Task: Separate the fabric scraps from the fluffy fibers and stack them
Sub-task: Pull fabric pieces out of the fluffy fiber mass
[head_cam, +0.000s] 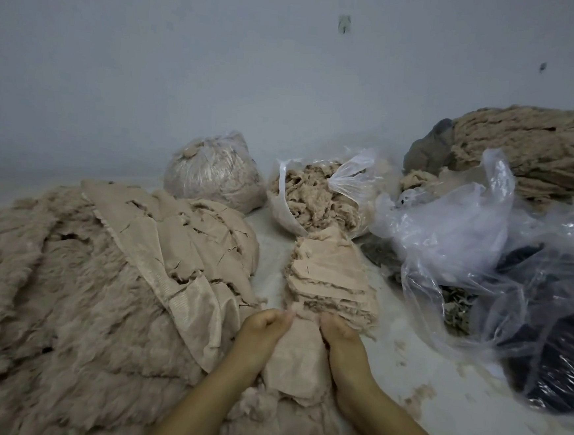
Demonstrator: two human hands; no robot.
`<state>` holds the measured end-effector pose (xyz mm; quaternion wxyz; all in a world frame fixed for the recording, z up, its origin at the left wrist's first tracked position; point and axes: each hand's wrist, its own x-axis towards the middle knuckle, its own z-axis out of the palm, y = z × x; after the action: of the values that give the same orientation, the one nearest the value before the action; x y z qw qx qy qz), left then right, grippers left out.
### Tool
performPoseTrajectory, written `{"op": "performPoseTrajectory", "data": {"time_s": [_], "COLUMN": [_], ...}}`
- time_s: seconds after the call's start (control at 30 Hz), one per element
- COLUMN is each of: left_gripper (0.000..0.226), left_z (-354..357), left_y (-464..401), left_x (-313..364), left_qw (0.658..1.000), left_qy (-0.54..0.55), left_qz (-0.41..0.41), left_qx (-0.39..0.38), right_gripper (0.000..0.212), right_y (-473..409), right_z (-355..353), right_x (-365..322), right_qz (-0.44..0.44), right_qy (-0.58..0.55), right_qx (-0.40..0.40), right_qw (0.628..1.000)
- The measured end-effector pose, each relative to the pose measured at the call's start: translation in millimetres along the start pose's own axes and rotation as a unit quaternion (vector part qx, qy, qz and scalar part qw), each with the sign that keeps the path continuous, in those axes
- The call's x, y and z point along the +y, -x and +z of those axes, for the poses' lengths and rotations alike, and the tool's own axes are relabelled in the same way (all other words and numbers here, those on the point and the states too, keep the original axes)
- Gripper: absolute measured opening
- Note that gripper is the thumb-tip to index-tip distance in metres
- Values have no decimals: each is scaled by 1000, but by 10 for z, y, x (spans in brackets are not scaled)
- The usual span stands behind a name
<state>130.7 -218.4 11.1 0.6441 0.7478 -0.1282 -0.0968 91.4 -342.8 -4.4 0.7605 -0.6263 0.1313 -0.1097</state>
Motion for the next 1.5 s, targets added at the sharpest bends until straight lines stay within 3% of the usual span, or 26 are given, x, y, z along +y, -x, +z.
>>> {"op": "performPoseTrajectory", "data": {"time_s": [0.13,0.23,0.37,0.43,0.5,0.57,0.63,0.77,0.83,0.93,1.03,1.1,1.2,1.33,1.5], "left_gripper": [34,35,32,34,35,37,39,30,34,43,27,29,34,43,52], "left_z": [24,40,36,19,16,32,42,-9,-21,-29,-107,-186,-177,42,135], "left_y": [10,53,51,37,38,52,58,37,20,-6,-36,-54,-46,-4,22], "left_x": [-42,-26,-29,-46,-54,-61,-58,-41,-36,-48,-44,-54,-41,43,189], "left_qw": [999,998,998,999,998,998,998,997,995,989,966,955,975,994,993], "left_qy": [-25,-21,11,17,22,30,26,52,89,141,231,265,197,105,41], "left_qz": [14,42,48,49,50,49,49,40,34,8,-34,-37,-27,-26,64], "left_qx": [-24,-40,-24,-16,-24,-38,-40,-41,-11,52,113,124,94,-31,-88], "right_gripper": [24,33,36,41,45,32,25,33,43,41,37,34,33,32,31], "right_y": [23,-24,-23,-7,9,30,1,-73,-86,-86,-113,-129,-109,-24,-9], "right_z": [46,15,-11,-33,-30,16,38,-58,-92,-91,-166,-236,-231,-77,55], "right_x": [-2,26,6,-38,-45,-19,2,-27,-30,-33,-74,-113,-140,-167,-260], "right_qz": [-75,-100,-21,16,27,-4,-47,-91,-119,-131,-124,-115,-122,-193,-209], "right_qy": [119,117,5,-46,-34,19,42,-15,7,38,17,-13,-8,16,53], "right_qx": [-30,3,40,21,-37,-60,-2,112,137,165,202,215,186,130,-10], "right_qw": [990,988,999,999,998,998,998,989,983,977,971,970,975,972,976]}}
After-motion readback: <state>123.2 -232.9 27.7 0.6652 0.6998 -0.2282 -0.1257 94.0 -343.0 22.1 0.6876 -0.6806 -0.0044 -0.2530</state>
